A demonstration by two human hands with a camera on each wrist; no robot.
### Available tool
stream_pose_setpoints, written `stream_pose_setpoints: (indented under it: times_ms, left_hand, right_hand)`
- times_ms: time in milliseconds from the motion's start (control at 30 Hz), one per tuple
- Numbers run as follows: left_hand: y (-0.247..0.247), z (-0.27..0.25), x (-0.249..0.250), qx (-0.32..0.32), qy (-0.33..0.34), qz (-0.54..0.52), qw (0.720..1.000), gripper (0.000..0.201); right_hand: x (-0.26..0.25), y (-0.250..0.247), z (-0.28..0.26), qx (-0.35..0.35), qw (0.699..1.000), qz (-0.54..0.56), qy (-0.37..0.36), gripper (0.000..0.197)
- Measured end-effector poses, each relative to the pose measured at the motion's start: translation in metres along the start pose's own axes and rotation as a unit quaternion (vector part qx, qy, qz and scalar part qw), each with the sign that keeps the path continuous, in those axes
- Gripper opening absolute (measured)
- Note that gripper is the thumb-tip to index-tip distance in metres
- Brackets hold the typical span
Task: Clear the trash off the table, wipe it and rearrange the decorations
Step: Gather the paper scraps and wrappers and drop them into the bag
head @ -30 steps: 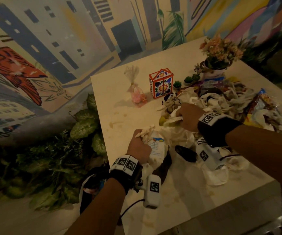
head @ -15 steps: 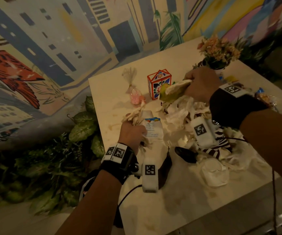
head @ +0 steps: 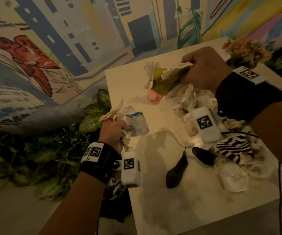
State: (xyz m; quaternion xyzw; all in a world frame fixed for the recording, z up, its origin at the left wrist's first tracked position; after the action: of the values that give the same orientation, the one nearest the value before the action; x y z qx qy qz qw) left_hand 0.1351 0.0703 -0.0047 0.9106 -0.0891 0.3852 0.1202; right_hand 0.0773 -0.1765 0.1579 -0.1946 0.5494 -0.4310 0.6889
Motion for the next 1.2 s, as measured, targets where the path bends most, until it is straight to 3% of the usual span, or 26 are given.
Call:
stream_pose_setpoints:
  times_ms: [100, 200, 333, 433, 500, 567, 667, 733, 800, 867, 1033, 1133, 1200]
  left_hand:
    - [-0.051, 0.004, 0.004, 0.038, 0.010, 0.000, 0.999, 0.033]
    - [-0.110, 0.014, -0.003, 0.079, -0.024, 0.009, 0.997, 0.026]
    - [-0.191, 0.036, -0.018, 0.129, -0.042, 0.019, 0.991, 0.031]
    - [-0.258, 0.077, -0.050, 0.162, -0.081, 0.077, 0.980, 0.023]
    - [-0.299, 0.105, -0.079, 0.183, -0.122, 0.115, 0.969, 0.011]
    - [-0.339, 0.132, -0.109, 0.196, -0.148, 0.130, 0.961, 0.019]
    - [-0.373, 0.161, -0.143, 0.202, -0.156, 0.209, 0.944, 0.010]
    - [-0.394, 0.184, -0.170, 0.224, -0.183, 0.209, 0.934, 0.040]
    - [-0.408, 0.201, -0.186, 0.239, -0.167, 0.347, 0.891, 0.042]
    - [-0.419, 0.229, -0.219, 0.225, -0.196, 0.316, 0.901, 0.039]
    - [-0.421, 0.277, -0.286, 0.158, -0.248, 0.382, 0.876, 0.048]
    - [-0.417, 0.296, -0.319, 0.140, -0.261, 0.409, 0.863, 0.046]
    - [-0.418, 0.314, -0.341, 0.137, -0.270, 0.407, 0.862, 0.050]
  right_hand:
    - [-0.019, 0.035, 0.007, -0.018, 1.000, 0.019, 0.003, 0.013]
    - [-0.048, 0.076, 0.012, -0.030, 0.998, 0.048, -0.006, 0.007]
    - [-0.095, 0.144, 0.017, -0.037, 0.993, 0.116, -0.008, 0.011]
    - [-0.123, 0.213, 0.020, -0.034, 0.984, 0.174, 0.011, 0.019]
    - [-0.128, 0.272, 0.015, -0.031, 0.974, 0.219, 0.049, 0.013]
    - [-0.123, 0.341, 0.000, -0.021, 0.960, 0.255, 0.116, 0.010]
    - [-0.105, 0.439, -0.037, -0.001, 0.927, 0.295, 0.230, 0.011]
    - [-0.079, 0.498, -0.070, -0.005, 0.899, 0.304, 0.316, 0.018]
    - [-0.045, 0.549, -0.110, -0.020, 0.875, 0.289, 0.387, 0.029]
    - [-0.010, 0.587, -0.148, -0.041, 0.864, 0.252, 0.434, 0.026]
    - [0.061, 0.648, -0.221, -0.137, 0.858, 0.149, 0.472, 0.015]
    - [0.094, 0.673, -0.239, -0.147, 0.869, 0.112, 0.460, 0.026]
    - [0.108, 0.689, -0.243, -0.139, 0.874, 0.107, 0.454, 0.018]
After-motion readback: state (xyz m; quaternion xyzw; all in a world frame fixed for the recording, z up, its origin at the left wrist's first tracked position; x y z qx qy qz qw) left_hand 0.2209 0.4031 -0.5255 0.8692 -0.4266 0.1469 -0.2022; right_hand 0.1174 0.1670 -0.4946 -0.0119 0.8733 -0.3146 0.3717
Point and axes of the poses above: each hand's wrist, its own z-axis towards the middle knuckle, its own y-axis out of the palm, x = y × z, the point moved 10 cm from there along z, towards the middle knuckle, and after that the axes turned 15 degrees about -y, right-handed, at the moved point
